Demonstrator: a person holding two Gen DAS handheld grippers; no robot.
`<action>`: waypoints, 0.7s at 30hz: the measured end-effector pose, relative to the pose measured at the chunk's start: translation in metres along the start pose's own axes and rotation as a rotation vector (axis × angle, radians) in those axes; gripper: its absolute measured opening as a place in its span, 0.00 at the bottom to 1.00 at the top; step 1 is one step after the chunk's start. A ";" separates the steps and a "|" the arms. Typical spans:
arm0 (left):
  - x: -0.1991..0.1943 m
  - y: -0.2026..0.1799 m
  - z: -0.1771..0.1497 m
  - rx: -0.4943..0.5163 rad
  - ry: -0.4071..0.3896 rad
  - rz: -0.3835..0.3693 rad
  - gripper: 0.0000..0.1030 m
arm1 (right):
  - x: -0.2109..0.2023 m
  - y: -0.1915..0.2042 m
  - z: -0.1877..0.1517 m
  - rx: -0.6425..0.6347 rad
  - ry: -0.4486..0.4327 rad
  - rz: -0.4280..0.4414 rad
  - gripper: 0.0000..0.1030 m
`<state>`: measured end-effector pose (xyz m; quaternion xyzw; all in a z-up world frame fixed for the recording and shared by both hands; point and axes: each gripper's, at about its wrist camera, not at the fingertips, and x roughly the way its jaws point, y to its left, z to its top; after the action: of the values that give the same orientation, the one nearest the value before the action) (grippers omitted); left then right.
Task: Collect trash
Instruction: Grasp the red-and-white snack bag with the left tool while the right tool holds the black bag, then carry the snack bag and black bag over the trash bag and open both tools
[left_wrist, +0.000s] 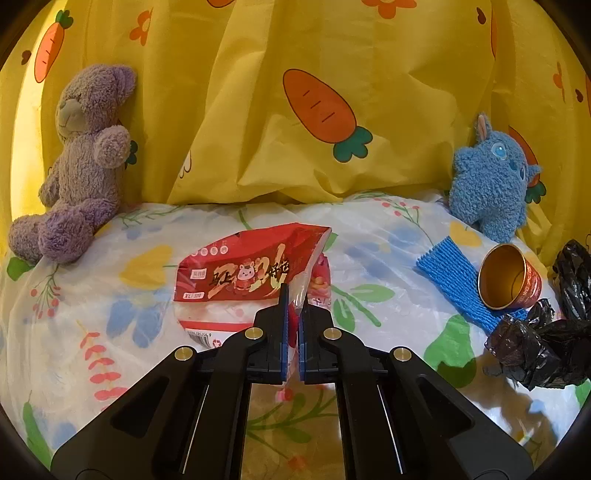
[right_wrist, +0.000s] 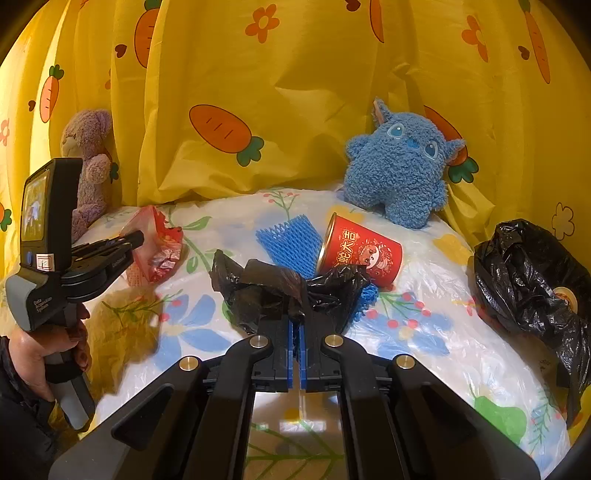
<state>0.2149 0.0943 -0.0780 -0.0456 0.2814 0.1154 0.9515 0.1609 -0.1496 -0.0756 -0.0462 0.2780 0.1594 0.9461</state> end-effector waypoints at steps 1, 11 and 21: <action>-0.005 0.001 0.000 -0.002 -0.010 -0.003 0.02 | -0.001 -0.001 0.000 0.003 0.000 -0.001 0.03; -0.076 -0.009 0.008 0.000 -0.112 -0.084 0.02 | -0.028 -0.015 -0.002 0.029 -0.038 -0.032 0.02; -0.117 -0.080 0.029 0.078 -0.196 -0.281 0.02 | -0.062 -0.051 0.005 0.086 -0.110 -0.129 0.02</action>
<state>0.1541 -0.0018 0.0121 -0.0359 0.1823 -0.0261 0.9822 0.1308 -0.2137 -0.0381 -0.0144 0.2287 0.0884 0.9694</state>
